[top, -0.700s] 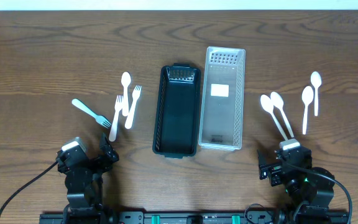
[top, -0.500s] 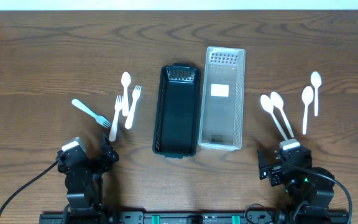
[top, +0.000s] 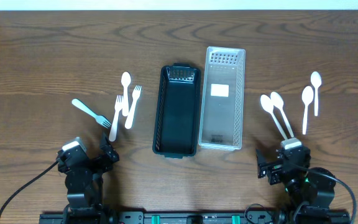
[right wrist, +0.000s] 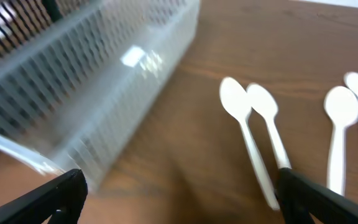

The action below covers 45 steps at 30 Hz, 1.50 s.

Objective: Pack container
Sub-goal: 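Move the right gripper over the white spoons on the right, then grasp a white spoon with the right gripper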

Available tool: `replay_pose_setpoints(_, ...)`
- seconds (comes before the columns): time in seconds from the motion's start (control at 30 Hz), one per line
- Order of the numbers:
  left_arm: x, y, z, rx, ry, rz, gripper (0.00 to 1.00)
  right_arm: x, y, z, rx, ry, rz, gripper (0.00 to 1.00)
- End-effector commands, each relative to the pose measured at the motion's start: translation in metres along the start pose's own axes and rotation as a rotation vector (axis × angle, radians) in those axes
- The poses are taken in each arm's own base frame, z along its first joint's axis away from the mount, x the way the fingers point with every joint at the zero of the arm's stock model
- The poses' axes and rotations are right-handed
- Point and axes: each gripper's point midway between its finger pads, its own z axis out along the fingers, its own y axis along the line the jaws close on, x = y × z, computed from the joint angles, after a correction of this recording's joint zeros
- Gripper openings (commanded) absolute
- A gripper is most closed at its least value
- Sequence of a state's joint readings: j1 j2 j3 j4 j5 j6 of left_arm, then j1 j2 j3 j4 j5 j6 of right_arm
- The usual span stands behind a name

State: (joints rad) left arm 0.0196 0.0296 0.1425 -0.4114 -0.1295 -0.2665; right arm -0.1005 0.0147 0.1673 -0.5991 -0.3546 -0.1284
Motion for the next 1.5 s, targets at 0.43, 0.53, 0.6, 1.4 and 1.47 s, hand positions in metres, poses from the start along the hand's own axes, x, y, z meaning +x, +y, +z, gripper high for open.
replay_pose_setpoints(0.43, -0.036, -0.030, -0.013, 0.045, 0.210, 0.009, 0.98, -0.108, -0.025, -0.020, 0.108, 0.099, 0.260, 0.99)
replay_pose_setpoints(0.53, -0.051, -0.036, -0.008, 0.015, 0.300, 0.032, 0.98, -0.117, -0.045, -0.001, 0.163, 0.247, 0.250, 0.99)
replay_pose_setpoints(0.6, -0.060, -0.040, -0.002, -0.006, 0.360, 0.041, 0.98, -0.121, -0.052, 0.013, 0.160, 0.351, 0.233, 0.99)
replay_pose_setpoints(1.4, -0.083, -0.063, 0.080, -0.062, 0.621, 0.188, 0.98, 0.028, -0.086, 0.157, 0.049, 1.019, 0.241, 0.80)
replay_pose_setpoints(1.47, -0.083, -0.063, 0.080, -0.063, 0.623, 0.188, 0.98, 0.035, -0.085, 0.161, 0.046, 1.032, 0.243, 0.72)
